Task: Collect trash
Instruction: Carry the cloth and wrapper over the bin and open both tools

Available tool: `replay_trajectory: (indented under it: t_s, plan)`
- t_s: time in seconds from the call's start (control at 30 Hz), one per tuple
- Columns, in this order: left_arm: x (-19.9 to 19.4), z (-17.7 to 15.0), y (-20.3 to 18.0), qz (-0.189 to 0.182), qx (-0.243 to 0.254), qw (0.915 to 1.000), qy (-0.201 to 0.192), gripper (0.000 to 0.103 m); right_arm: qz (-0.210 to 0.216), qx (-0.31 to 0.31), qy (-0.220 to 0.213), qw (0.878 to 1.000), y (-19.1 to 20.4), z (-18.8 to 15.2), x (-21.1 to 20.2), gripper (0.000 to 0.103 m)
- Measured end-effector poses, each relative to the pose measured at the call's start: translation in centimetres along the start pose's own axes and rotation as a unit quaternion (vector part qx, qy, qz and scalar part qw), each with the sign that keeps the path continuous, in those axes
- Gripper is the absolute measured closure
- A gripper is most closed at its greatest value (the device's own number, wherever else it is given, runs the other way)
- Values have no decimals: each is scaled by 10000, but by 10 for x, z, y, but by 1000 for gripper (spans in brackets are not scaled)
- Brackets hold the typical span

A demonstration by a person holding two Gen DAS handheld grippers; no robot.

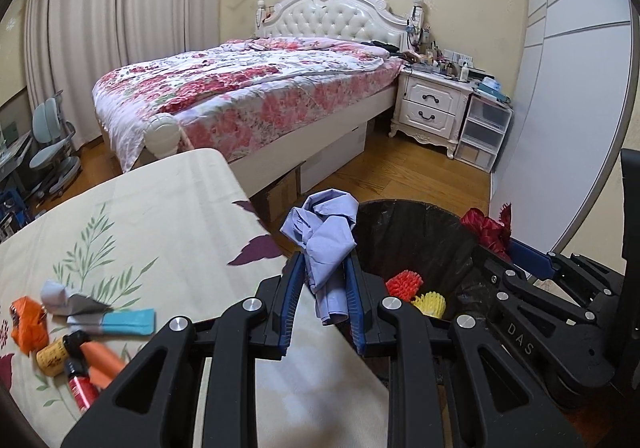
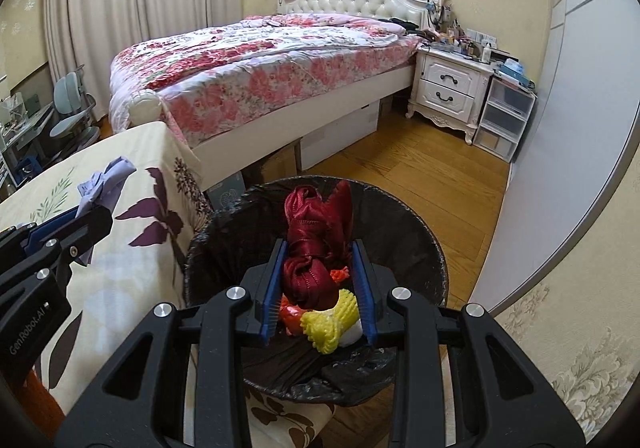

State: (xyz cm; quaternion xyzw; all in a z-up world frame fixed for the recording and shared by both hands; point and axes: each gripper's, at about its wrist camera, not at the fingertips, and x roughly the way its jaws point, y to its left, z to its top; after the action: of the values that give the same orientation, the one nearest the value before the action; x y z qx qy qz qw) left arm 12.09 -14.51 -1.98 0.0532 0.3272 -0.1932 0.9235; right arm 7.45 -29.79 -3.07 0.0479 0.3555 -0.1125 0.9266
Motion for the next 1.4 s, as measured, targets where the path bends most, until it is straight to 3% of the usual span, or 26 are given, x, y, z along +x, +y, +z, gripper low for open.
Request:
replay_trajectory:
  t_s: [0.73,0.87,1.0,1.17,1.23,1.3,1.4]
  plan:
    - [44,14,-26,-31,250,9993,265,78,-164,376,120,9991,-23,5,28,70]
    - [42,13,-24,-15,214,9995,247,55,-270,425,58,9987,-25,5,25,56]
    - [38,12,-24,78,213,9996,175,35,-339,450,14,9984,-28,5,21,51]
    - [32,11,-20,221,203,9995,97,28,-447,474,-34,9979,-30,4,15,42]
    - [29,10,-16,268,159,9995,112,26,-485,538,-54,9974,-32,4,11,36]
    - [25,9,-12,296,96,9994,135,25,-512,596,-125,9968,-32,4,7,23]
    - [16,6,-4,353,17,9993,128,23,-606,578,-241,9962,-32,3,-1,15]
